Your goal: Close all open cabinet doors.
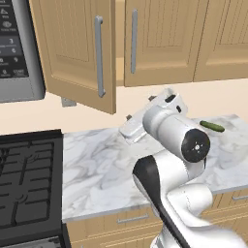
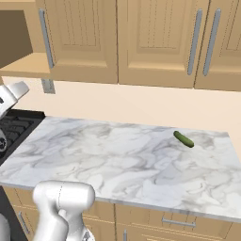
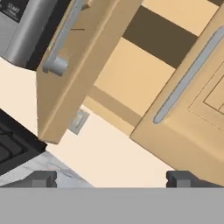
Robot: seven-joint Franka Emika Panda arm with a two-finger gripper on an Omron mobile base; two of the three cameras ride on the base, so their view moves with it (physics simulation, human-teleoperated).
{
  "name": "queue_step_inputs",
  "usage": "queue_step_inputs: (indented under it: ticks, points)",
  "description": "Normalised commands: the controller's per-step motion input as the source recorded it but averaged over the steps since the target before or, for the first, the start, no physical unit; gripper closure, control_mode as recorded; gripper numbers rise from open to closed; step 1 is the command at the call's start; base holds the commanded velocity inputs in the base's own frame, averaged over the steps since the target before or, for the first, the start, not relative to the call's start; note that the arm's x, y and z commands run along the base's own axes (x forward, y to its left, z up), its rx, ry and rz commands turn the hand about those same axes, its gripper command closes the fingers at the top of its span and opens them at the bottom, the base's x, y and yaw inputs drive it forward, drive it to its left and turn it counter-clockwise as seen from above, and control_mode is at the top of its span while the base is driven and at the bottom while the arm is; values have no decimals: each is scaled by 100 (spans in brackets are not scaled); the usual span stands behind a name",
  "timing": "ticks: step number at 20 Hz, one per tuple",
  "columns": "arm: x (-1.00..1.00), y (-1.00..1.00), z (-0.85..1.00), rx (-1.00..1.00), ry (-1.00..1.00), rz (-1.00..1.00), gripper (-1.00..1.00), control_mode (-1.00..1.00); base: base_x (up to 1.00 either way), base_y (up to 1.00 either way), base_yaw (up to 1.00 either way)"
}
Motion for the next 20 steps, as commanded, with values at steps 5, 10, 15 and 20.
queue_step_inputs:
  ticks: [5, 10, 15, 20]
  points:
    - [-59, 79, 0, -19, -22, 0, -100, -100, 0, 0, 0]
    - [-5, 92, 17, -22, -20, -3, -100, -100, 0, 0, 0]
    - [65, 85, 6, -19, -4, -10, -100, -100, 0, 0, 0]
    - [91, 71, 0, -17, 0, -12, -100, -100, 0, 0, 0]
